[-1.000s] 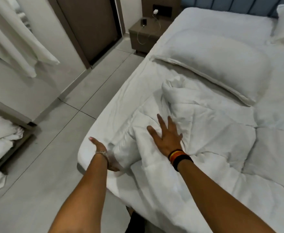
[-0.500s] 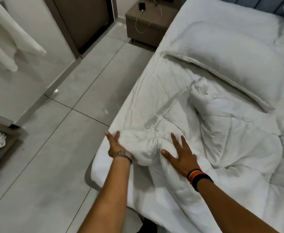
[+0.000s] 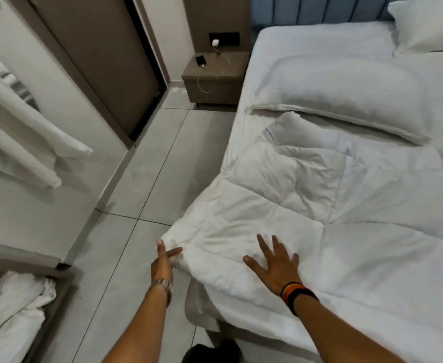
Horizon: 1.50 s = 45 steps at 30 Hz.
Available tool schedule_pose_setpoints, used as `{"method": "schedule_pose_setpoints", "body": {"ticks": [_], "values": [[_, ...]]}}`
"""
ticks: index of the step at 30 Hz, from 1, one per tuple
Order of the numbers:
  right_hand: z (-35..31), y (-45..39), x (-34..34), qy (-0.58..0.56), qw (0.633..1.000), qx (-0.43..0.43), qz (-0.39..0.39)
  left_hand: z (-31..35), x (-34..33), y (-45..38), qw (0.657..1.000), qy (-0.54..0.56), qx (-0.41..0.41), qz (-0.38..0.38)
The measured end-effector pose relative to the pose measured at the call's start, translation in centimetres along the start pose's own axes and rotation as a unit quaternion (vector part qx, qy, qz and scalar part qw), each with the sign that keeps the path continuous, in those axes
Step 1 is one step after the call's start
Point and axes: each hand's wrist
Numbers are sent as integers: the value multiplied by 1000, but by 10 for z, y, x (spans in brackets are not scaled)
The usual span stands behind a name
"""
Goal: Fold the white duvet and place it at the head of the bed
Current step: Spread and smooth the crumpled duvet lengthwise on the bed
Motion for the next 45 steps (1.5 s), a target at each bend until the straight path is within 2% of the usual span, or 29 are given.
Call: {"method": "schedule_pose_setpoints", "body": {"ticks": [3,5,6,7,9,11,12,15,20,25,27,30,33,35,38,40,43,45], "values": [[-15,-25,3,-30,998,-25,43,27,-29,-34,979,-184,-43,74],[-25,-49,5,-49,994,-32,91,56,-56,-58,943,-285,-121,123],[-30,-64,4,-53,991,-37,119,71,-70,-75,926,-318,-168,116],[-36,-80,2,-57,987,-48,142,87,-86,-91,913,-342,-208,85],[-43,-111,-4,-67,978,-85,178,115,-118,-120,910,-335,-238,-46],[-50,-133,-11,-84,970,-120,195,134,-147,-133,911,-307,-193,-195],[-54,-145,-16,-93,966,-139,195,139,-158,-139,906,-304,-183,-229],[-70,-171,-33,-107,951,-205,204,144,-177,-155,898,-337,-166,-228],[-71,-175,-39,-112,947,-223,204,132,-185,-133,893,-343,-140,-255],[-95,-169,-45,-129,930,-248,241,157,-160,-145,908,-239,-58,-341],[-124,-166,-43,-135,927,-219,275,181,-130,-142,920,-181,-87,-337],[-177,-164,-50,-126,923,-153,331,217,-67,-138,923,-143,-205,-292],[-209,-152,-90,-109,947,-194,231,213,-2,-142,927,-204,-190,-252],[-221,-145,-110,-143,938,-250,192,210,27,-150,902,-311,-136,-266],[-221,-168,-82,-185,908,-280,249,243,2,-190,856,-425,-196,-220],[-215,-186,-49,-186,896,-274,296,276,-37,-212,837,-428,-274,-205],[-198,-230,0,-184,873,-271,361,332,-124,-240,799,-388,-367,-276],[-187,-263,30,-175,859,-276,393,370,-192,-253,759,-384,-404,-337]]}}
Point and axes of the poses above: each hand's wrist, its own y-axis away from the middle knuckle, its own x-axis out of the back of the hand, z = x × y, and after that the axes turned 7 degrees about x, right-handed
